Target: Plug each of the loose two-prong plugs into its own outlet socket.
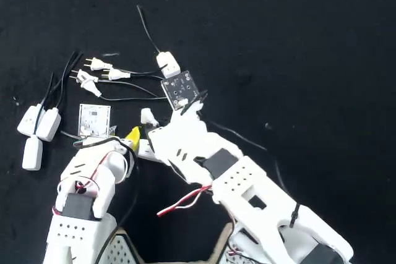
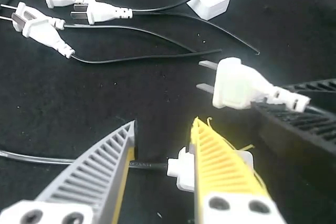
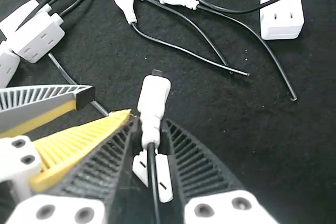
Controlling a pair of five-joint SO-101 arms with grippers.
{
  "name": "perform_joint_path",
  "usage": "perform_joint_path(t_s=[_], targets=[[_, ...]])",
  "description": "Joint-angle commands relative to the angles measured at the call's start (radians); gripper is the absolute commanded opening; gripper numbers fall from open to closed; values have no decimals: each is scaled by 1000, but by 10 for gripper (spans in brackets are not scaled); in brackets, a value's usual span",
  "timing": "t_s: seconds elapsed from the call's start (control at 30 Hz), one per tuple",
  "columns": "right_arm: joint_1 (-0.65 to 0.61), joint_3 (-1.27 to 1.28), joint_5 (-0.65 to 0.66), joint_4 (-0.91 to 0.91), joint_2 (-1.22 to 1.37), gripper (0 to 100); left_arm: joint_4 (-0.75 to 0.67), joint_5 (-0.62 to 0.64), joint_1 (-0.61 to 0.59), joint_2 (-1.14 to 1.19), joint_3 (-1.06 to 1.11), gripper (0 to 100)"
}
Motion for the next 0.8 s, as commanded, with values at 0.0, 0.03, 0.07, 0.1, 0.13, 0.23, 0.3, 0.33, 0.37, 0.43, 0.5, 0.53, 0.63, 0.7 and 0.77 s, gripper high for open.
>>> perform_joint_path(t_s=[0.0,0.03,0.07,0.1,0.13,0.23,0.3,0.33,0.37,0.43,0.5,0.53,0.63,0.7,0.77], targets=[[18,-18,32,17,-44,10,-2,3,-2,-5,-47,180],[18,-22,41,34,-45,10,-3,3,-21,-5,-48,180],[18,-30,54,51,-45,10,-3,3,-42,-5,-53,180],[18,-41,64,72,-45,10,-2,3,-67,-3,-61,180],[18,-53,75,94,-42,10,-2,8,-90,3,-70,180],[17,-94,115,161,-39,10,0,48,-137,5,-81,180],[18,-122,137,207,-38,10,18,46,-145,5,-87,180],[18,-136,146,229,-38,10,35,48,-145,5,-97,180],[18,-148,155,249,-38,10,52,51,-143,5,-107,180],[20,-174,167,284,-38,10,69,51,-143,5,-120,180],[20,-199,181,311,-38,10,74,49,-143,5,-122,180],[20,-213,189,325,-38,10,74,48,-143,6,-124,180],[21,-263,201,385,-38,10,75,46,-143,6,-124,182],[21,-292,207,423,-38,10,75,44,-143,6,-124,183],[21,-315,230,454,-36,10,75,44,-143,6,-124,183]])
